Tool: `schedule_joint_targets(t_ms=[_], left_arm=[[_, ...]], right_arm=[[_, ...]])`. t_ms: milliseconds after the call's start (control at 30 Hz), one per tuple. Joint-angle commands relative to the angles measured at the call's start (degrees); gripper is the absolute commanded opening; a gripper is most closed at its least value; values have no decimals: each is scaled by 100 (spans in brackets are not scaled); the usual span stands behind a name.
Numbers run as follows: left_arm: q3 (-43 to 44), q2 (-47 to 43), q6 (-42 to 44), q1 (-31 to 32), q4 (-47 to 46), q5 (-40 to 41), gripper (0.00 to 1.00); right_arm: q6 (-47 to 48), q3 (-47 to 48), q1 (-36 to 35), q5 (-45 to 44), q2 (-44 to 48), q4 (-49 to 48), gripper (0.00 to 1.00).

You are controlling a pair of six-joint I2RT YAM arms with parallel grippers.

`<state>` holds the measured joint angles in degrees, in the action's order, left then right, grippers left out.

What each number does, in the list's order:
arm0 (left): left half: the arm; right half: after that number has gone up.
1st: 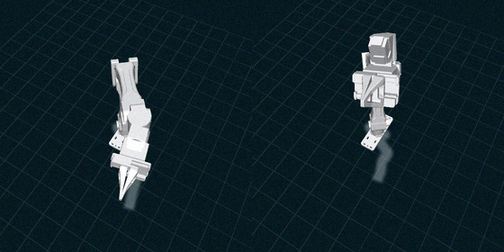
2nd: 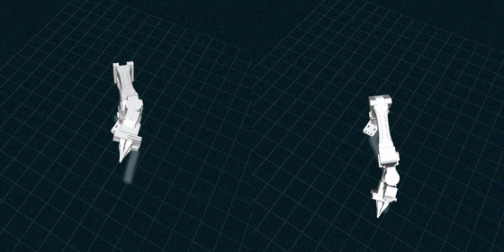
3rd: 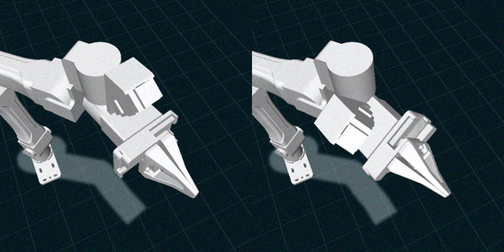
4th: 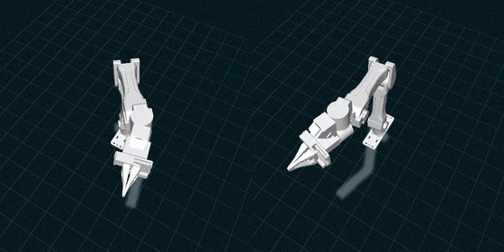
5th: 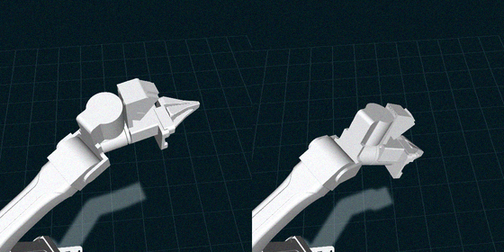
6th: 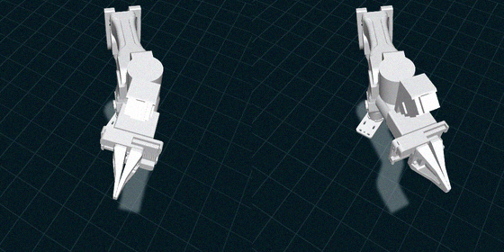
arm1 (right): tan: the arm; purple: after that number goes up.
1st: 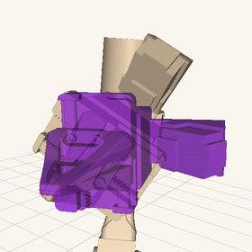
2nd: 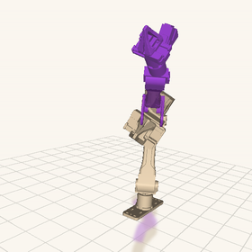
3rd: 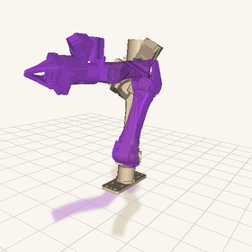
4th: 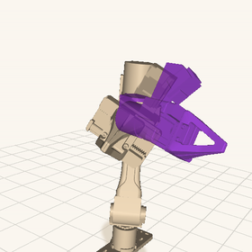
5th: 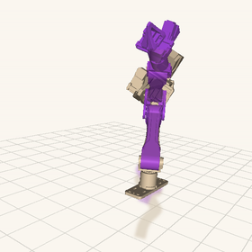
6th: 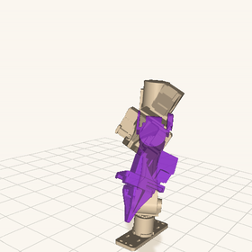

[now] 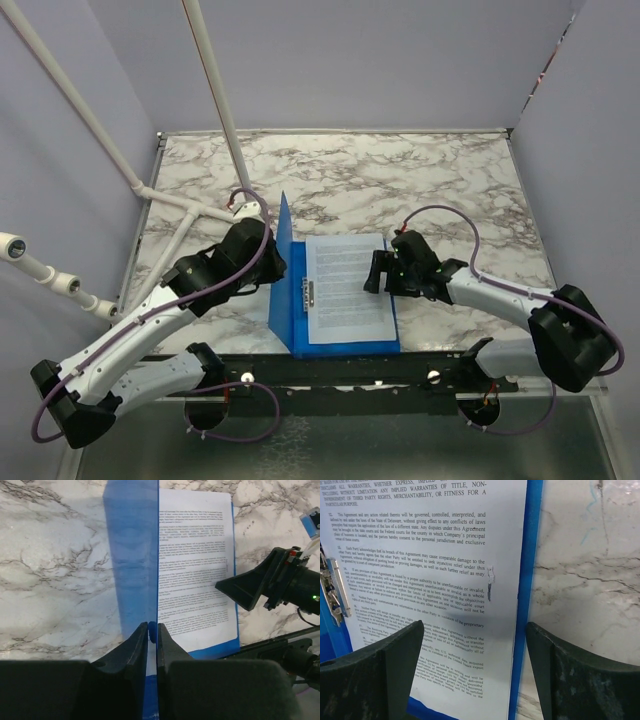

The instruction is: Put the files into the folder

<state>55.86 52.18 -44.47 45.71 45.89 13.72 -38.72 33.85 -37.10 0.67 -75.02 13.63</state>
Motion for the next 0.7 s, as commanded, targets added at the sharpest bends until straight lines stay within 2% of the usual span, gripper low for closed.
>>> schedule_joint_targets(t_ms=[0,300,467,533,667], left_arm=[[36,165,80,-23,-328,-449,18],[-313,477,-49,-19,-1019,-997,42],[-600,533,-140,-13,-1658,-1361,54],[-701,553,-187,-12,-1915,-1600,63],[-925,605,-294,-15,-2545,-1973,73]], right_arm=[[-235,-291,-16,728,-327,-446,86],[-377,-322,-16,1284,-772,-1074,86],[-366,-242,-16,1354,-988,-1216,86],[-361,-209,-14,1307,-1026,-1204,86],[-332,-136,-16,1142,-987,-1073,86]])
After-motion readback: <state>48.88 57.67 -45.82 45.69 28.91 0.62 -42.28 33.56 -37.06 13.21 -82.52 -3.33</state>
